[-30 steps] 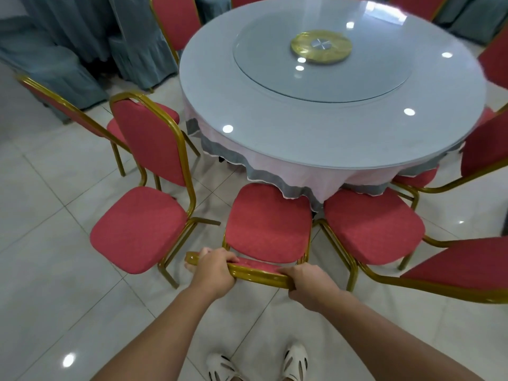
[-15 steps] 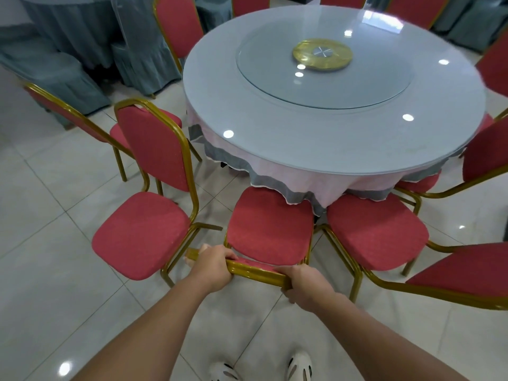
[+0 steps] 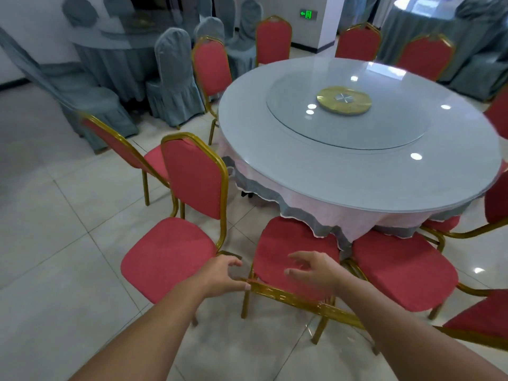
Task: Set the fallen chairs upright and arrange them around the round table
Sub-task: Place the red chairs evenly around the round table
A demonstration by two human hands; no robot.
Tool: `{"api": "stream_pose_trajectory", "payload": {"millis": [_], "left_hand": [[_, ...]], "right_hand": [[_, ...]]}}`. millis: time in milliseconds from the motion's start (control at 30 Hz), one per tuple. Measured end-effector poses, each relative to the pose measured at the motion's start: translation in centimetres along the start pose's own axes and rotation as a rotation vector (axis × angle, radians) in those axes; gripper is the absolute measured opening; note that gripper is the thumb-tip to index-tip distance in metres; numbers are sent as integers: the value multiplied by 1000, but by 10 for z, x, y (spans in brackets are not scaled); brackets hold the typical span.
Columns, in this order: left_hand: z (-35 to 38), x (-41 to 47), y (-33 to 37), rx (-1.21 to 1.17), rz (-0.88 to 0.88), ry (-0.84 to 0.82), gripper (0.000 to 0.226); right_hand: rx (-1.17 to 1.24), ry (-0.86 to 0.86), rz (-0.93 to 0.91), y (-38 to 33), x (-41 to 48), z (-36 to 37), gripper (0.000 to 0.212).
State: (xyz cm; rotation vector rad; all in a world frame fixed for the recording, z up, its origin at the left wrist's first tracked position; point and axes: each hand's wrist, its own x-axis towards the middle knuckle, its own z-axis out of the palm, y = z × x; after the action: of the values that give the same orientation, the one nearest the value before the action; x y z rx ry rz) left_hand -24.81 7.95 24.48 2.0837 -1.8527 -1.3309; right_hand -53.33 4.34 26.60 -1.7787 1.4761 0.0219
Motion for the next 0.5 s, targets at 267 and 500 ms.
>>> {"api": "stream_pose_trajectory", "payload": {"millis": [267, 500], "left_hand": [[-69, -5, -58, -23, -33, 201, 56], [-126, 10, -111, -99, -124, 253, 52]], "right_hand": [[-88, 53, -102, -95, 50, 4, 41], [-156, 27, -184, -175, 149, 12, 46]]}}
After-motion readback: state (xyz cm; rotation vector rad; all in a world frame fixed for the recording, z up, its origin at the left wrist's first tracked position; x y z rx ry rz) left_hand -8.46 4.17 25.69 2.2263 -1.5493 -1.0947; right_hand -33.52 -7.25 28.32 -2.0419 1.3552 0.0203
